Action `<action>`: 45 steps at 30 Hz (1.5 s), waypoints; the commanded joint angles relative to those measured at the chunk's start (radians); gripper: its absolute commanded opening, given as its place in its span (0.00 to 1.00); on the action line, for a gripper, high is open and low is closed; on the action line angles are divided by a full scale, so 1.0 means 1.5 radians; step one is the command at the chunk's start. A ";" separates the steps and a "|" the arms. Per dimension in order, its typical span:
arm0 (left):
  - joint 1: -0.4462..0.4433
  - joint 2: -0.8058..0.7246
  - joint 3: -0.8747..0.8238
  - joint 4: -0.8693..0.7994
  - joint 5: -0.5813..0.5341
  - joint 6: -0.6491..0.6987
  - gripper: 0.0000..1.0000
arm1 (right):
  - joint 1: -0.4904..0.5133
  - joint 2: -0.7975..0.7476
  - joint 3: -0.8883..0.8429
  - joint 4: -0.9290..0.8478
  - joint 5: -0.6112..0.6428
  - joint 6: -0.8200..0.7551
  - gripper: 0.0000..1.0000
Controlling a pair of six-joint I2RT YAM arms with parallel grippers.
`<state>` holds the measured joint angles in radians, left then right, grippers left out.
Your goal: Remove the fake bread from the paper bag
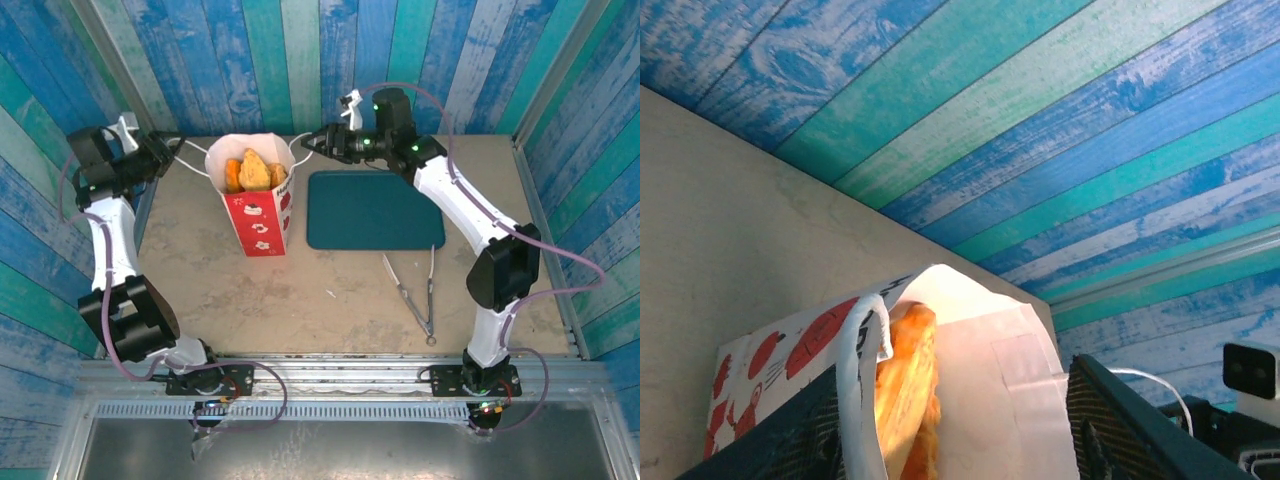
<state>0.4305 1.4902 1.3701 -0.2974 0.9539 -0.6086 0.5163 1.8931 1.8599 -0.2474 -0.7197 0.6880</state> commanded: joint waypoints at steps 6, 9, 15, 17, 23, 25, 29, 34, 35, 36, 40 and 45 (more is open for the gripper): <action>0.001 0.031 -0.015 0.068 0.058 -0.038 0.39 | 0.016 0.054 0.079 -0.040 -0.024 0.008 0.56; 0.001 0.032 -0.014 0.068 0.060 -0.038 0.32 | 0.016 0.065 0.089 -0.044 -0.022 0.009 0.51; 0.001 0.036 -0.016 0.069 0.065 -0.035 0.16 | 0.021 0.081 0.113 -0.061 -0.024 -0.001 0.32; 0.001 0.040 -0.015 0.086 0.072 -0.046 0.11 | 0.020 0.081 0.117 -0.070 -0.016 -0.003 0.24; 0.001 0.039 0.023 0.080 0.064 -0.046 0.03 | 0.020 0.073 0.119 -0.078 0.008 -0.022 0.06; -0.001 0.037 0.048 0.057 0.046 -0.032 0.01 | 0.022 0.078 0.126 -0.078 -0.001 -0.022 0.03; 0.000 0.037 0.124 -0.026 -0.011 0.020 0.00 | 0.032 0.095 0.150 -0.077 -0.011 -0.022 0.02; 0.003 0.053 0.237 -0.163 -0.092 0.117 0.00 | 0.050 0.125 0.181 -0.067 -0.015 -0.007 0.02; 0.003 0.057 0.256 -0.186 -0.108 0.137 0.00 | 0.050 0.131 0.184 -0.061 -0.015 -0.002 0.02; 0.003 0.061 0.271 -0.209 -0.124 0.155 0.00 | 0.072 0.138 0.185 -0.053 -0.016 0.003 0.02; 0.003 0.091 0.355 -0.331 -0.224 0.247 0.00 | 0.100 0.168 0.180 -0.008 -0.023 0.030 0.02; 0.003 0.101 0.376 -0.388 -0.293 0.304 0.00 | 0.127 0.199 0.161 0.033 -0.033 0.052 0.02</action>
<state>0.4305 1.6188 1.9057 -0.8070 0.6132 -0.2565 0.6907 2.1738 2.1109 -0.2592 -0.7403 0.7341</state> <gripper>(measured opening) 0.045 0.042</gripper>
